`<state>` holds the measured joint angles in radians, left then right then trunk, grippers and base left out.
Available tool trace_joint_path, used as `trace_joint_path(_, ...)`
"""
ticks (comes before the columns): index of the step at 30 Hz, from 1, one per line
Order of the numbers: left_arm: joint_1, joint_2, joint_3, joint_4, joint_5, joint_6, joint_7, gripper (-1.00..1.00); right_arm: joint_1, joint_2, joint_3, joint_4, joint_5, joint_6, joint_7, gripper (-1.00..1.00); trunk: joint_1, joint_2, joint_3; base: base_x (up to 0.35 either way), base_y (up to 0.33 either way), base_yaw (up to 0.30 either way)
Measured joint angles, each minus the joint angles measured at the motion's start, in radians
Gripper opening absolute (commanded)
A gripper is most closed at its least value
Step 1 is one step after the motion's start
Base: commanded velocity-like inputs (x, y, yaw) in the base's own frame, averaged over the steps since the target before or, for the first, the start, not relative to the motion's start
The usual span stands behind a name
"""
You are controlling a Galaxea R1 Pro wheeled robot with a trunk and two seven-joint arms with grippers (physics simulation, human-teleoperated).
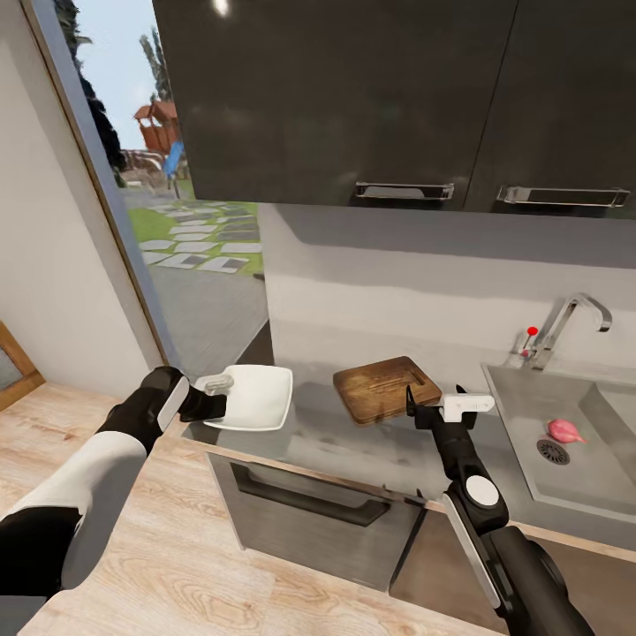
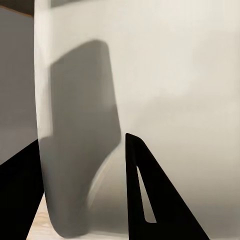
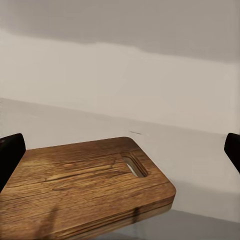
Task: In the kitchen, take the Vidalia onion out of the sink, dice it on the chopping board with the paring knife, put the diced onion into the bowl on the countertop, then place both the paring knife and the chopping board into the sink.
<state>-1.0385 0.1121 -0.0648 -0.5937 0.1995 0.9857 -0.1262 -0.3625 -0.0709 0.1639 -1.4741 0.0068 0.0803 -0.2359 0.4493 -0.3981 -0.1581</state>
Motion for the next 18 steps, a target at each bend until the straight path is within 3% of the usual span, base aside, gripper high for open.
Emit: trace_joint_path(18,0.000,-0.006,-0.002,-0.021,-0.002,-0.001,0.000,-1.00,0.000,0.000,0.003,0.000,0.000,0.000,0.000,1.00,0.000,-0.001,-0.012,0.000,0.000,0.000)
